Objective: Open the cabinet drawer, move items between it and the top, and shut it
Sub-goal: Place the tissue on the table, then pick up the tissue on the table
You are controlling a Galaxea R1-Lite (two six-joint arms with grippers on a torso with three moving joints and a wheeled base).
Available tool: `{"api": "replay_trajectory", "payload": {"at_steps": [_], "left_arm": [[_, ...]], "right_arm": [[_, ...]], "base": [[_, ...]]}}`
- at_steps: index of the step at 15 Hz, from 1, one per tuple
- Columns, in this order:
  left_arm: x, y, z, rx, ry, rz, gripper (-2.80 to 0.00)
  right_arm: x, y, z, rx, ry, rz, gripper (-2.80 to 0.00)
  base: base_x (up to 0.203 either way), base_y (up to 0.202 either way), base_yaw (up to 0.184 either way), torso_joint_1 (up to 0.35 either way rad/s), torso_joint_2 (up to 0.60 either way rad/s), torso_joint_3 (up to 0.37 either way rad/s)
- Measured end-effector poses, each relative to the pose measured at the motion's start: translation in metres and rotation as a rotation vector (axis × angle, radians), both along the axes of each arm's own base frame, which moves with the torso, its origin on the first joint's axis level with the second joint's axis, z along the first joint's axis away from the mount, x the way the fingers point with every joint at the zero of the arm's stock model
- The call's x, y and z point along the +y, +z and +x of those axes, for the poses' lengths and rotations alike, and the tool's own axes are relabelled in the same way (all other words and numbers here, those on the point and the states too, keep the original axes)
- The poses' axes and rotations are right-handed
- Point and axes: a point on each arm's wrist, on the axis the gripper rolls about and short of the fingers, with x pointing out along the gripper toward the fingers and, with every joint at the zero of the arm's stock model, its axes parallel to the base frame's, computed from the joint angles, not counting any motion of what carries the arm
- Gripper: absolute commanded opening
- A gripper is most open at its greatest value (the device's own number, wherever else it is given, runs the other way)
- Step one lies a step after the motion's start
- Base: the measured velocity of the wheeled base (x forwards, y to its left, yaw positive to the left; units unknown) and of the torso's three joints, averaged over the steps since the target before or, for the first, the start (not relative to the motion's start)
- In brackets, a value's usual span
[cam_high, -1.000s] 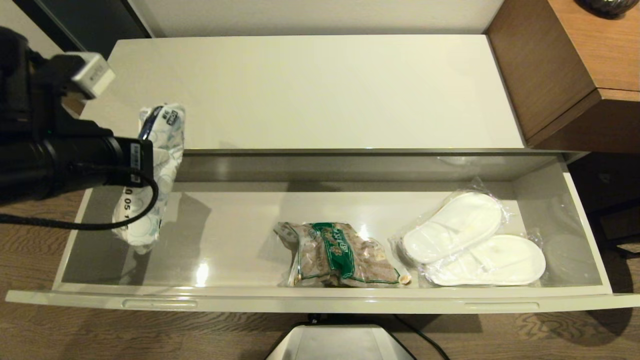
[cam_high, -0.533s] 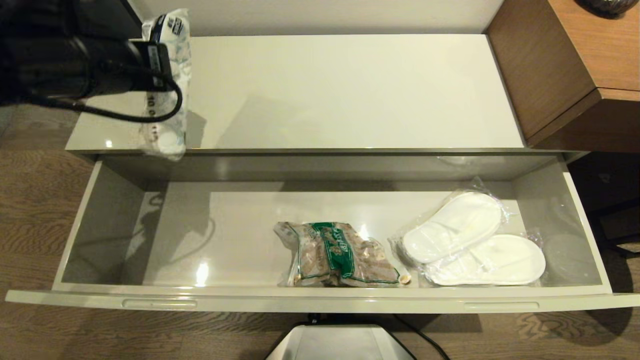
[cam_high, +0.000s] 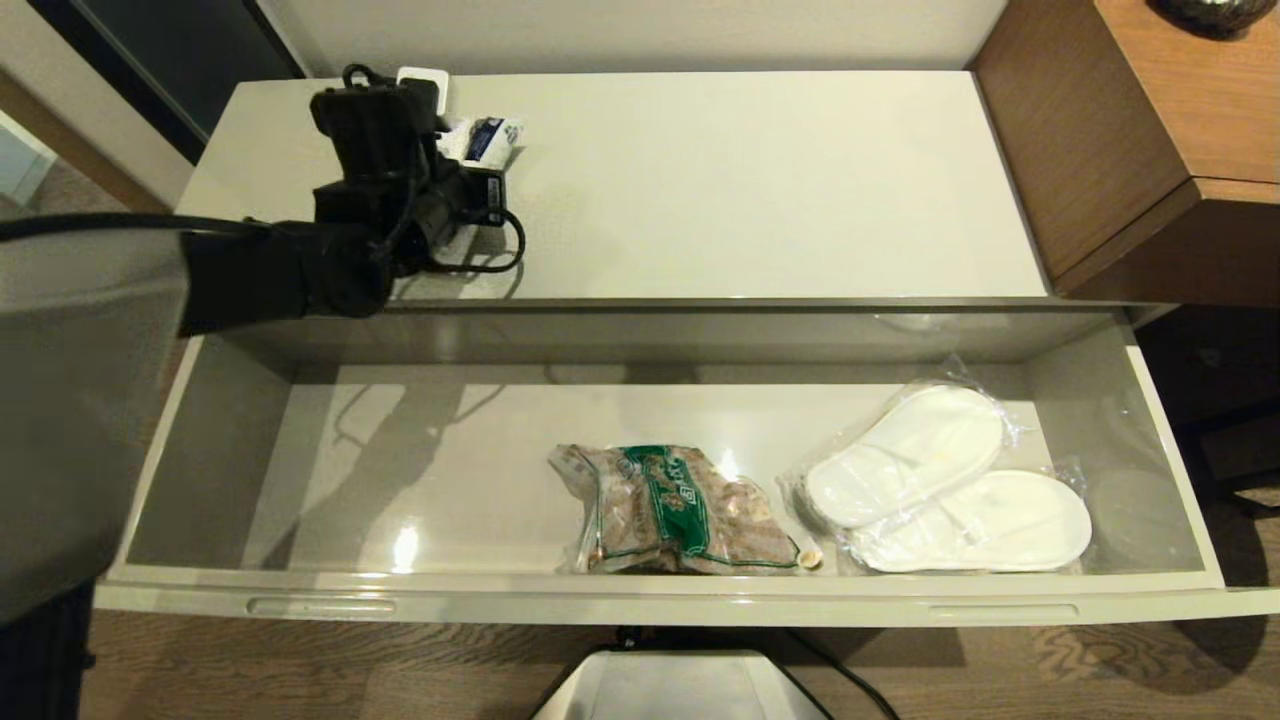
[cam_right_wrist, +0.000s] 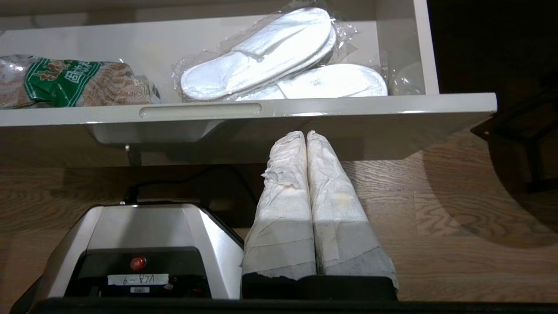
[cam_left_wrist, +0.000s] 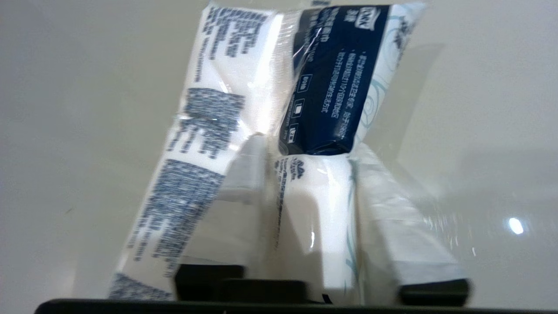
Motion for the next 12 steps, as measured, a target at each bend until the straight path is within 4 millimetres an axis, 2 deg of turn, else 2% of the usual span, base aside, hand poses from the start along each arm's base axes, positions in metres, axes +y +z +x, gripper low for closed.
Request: {"api": "replay_trajectory", "payload": {"at_steps": [2,4,9,12], "left_arm": [[-0.003,-0.009,0.01,-0.061,0.011,-0.014,0.0],[-0.005,-0.008,0.008,-0.069,0.005,-0.017,0.0],[-0.016,0.021,-0.014,-0.117,0.049,-0.039,0.0],[-0.011,0.043,-0.035,-0.151,0.105,-0.031,0.0]], "right_arm": [[0.0,0.0,0.0,0.0,0.0,0.0,-2.8],[0.0,0.0,0.0,0.0,0.001,0.0,-2.8],[0.0,0.0,0.0,0.0,0.001,0.0,-2.8],[0.0,0.0,0.0,0.0,0.001,0.0,-2.8]], "base": [[0.0,0.0,0.0,0.0,0.0,0.0],[0.0,0.0,0.0,0.0,0.0,0.0],[0.0,0.0,0.0,0.0,0.0,0.0],[0.0,0.0,0.0,0.0,0.0,0.0]]}}
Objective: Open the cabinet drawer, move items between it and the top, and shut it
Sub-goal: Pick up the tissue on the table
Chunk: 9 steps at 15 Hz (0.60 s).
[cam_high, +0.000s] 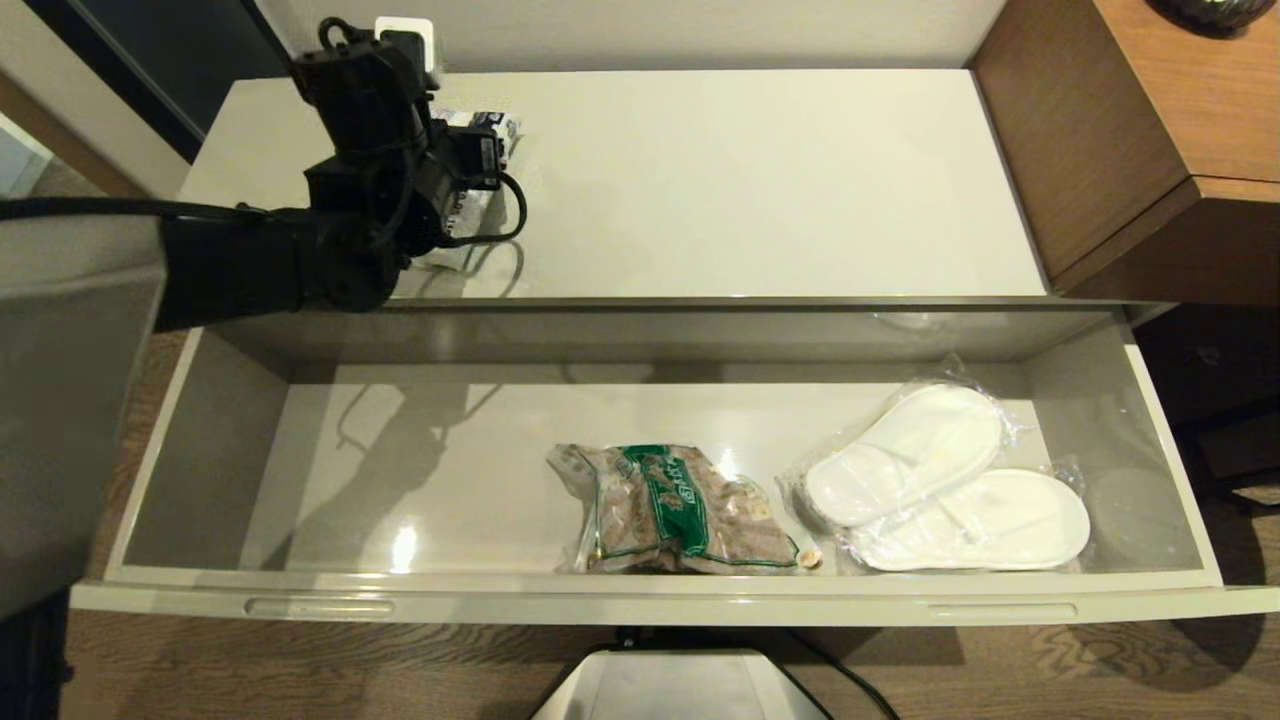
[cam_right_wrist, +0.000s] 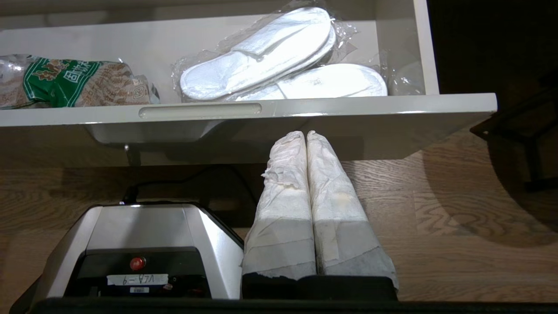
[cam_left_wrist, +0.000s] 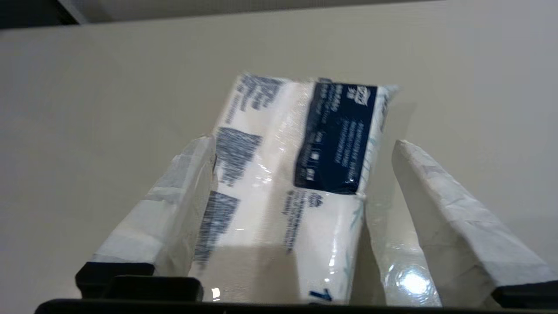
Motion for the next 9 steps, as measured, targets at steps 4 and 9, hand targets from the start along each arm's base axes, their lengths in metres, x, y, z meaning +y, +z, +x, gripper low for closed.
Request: {"api": "replay_trajectory", "payload": {"at_steps": [4,9], "left_arm": [[0.014,0.015,-0.047,0.037,0.021,0.069,0.0],[0.048,-0.012,-0.155,0.265,0.02,0.238,-2.8]], "right_arm": [[0.0,0.0,0.0,0.0,0.0,0.0,-2.8],[0.0,0.0,0.0,0.0,0.001,0.0,-2.8]], "base": [[0.0,0.0,0.0,0.0,0.0,0.0],[0.0,0.0,0.0,0.0,0.0,0.0]]}}
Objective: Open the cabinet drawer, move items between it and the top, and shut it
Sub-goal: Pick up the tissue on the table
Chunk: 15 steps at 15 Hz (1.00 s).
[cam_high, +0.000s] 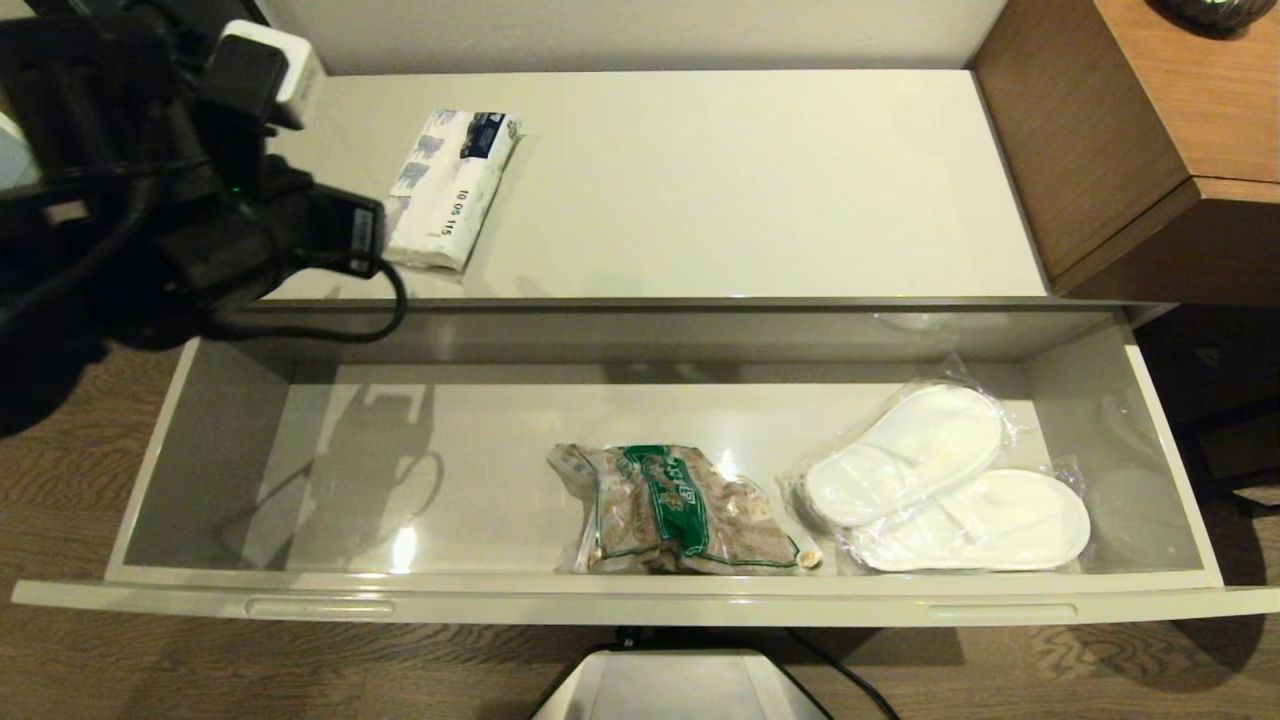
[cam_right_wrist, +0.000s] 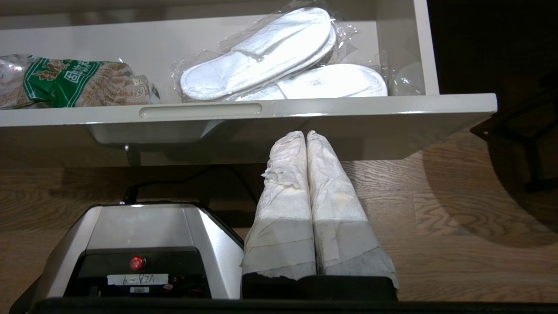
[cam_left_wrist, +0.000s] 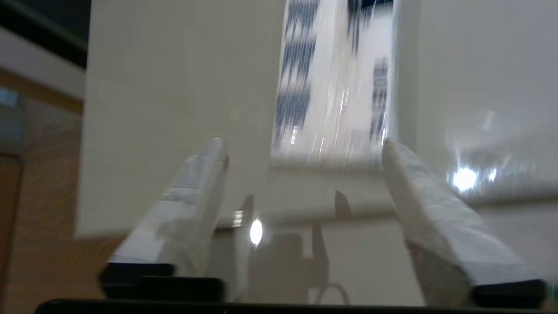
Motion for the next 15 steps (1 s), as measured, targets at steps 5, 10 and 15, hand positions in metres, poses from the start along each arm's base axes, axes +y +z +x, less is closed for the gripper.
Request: {"api": "replay_trajectory", "payload": {"at_steps": [5,10,15], "left_arm": [[0.054,-0.008,-0.129,0.116,0.087,0.061,-2.8],[0.09,-0.042,-0.257,0.195,0.182,0.078,-2.8],[0.09,-0.096,-0.371,0.262,0.229,0.033,-2.8]], "right_arm": [[0.0,0.0,0.0,0.0,0.0,0.0,-2.8],[0.0,0.0,0.0,0.0,0.0,0.0,-2.8],[0.0,0.0,0.0,0.0,-0.001,0.0,-2.8]], "base": [[0.0,0.0,0.0,0.0,0.0,0.0],[0.0,0.0,0.0,0.0,0.0,0.0],[0.0,0.0,0.0,0.0,0.0,0.0]]}}
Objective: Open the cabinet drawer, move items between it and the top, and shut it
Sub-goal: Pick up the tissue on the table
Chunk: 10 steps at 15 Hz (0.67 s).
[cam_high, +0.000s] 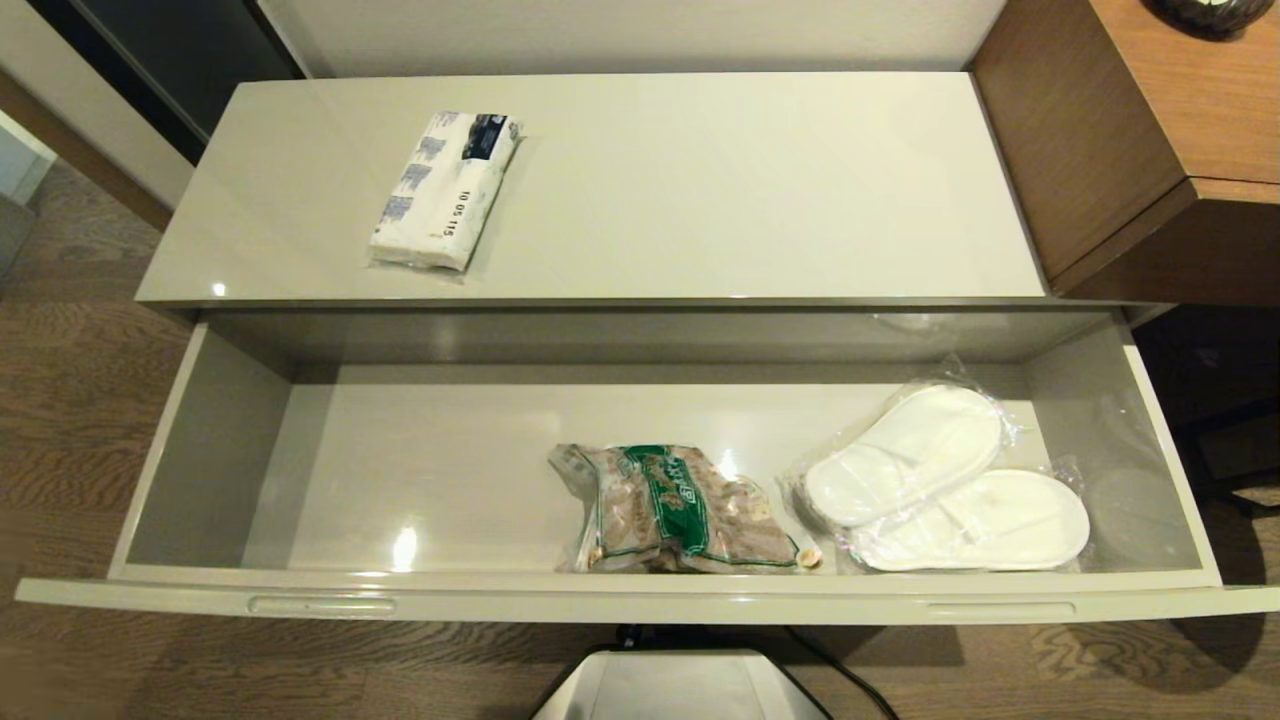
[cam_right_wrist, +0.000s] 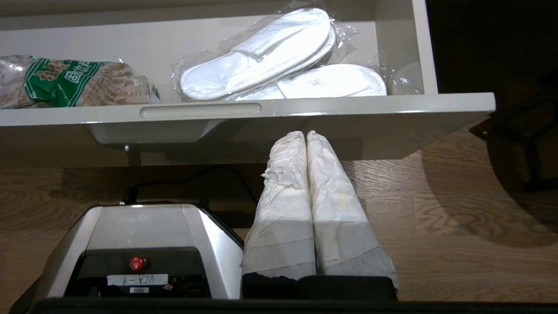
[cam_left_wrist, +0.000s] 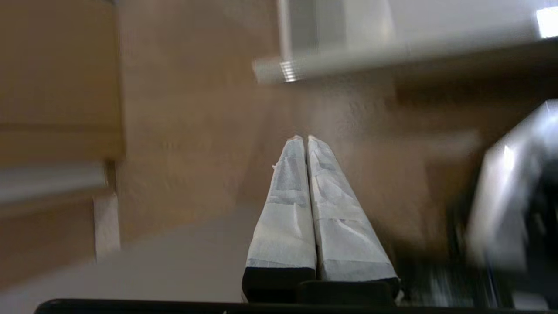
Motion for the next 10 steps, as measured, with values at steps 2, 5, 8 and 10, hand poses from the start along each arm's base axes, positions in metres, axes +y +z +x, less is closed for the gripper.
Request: {"api": "replay_trajectory", "payload": {"at_steps": [2,5,8,10], "left_arm": [[-0.002,-0.021,-0.022,0.054,-0.016,-0.011,-2.8],[-0.004,-0.056,-0.037,0.11,-0.065,-0.022,-2.8],[-0.005,-0.078,-0.042,0.206,-0.094,-0.086,-2.8],[-0.008,-0.08,-0.043,0.199,-0.186,-0.123,-2.8]], "right_arm": [[0.0,0.0,0.0,0.0,0.001,0.0,-2.8],[0.0,0.0,0.0,0.0,0.001,0.0,-2.8],[0.0,0.0,0.0,0.0,0.001,0.001,-2.8],[0.0,0.0,0.0,0.0,0.001,0.0,-2.8]], "base": [[0.0,0.0,0.0,0.0,0.0,0.0],[0.0,0.0,0.0,0.0,0.0,0.0],[0.0,0.0,0.0,0.0,0.0,0.0],[0.0,0.0,0.0,0.0,0.0,0.0]]}}
